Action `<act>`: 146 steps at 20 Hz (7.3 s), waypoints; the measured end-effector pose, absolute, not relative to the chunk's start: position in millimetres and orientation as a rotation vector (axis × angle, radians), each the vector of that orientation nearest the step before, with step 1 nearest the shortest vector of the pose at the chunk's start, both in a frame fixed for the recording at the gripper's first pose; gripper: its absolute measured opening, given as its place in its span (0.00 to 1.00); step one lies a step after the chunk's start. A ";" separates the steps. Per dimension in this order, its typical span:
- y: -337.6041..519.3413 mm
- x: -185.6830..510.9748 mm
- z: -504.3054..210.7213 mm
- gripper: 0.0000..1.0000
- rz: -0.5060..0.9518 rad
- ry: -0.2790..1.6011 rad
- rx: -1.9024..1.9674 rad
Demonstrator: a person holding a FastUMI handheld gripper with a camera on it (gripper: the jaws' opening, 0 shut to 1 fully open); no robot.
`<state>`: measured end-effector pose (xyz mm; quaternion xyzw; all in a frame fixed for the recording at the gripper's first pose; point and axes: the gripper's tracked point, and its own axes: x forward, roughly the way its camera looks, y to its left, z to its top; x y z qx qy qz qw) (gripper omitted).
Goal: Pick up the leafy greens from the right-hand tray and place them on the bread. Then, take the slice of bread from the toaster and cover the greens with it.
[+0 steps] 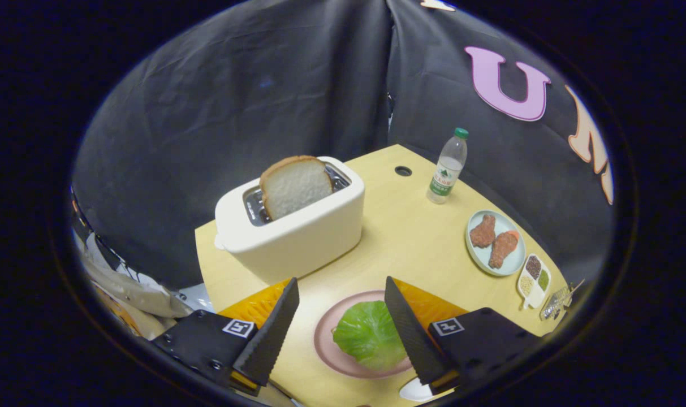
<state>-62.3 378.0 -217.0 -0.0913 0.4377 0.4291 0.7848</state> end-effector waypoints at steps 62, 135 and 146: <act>422.7 -14.6 -157.5 0.09 0.723 1.117 0.492; 34.1 -25.5 -219.3 1.00 0.179 0.774 0.257; -48.9 5.9 -121.6 1.00 0.003 0.363 0.087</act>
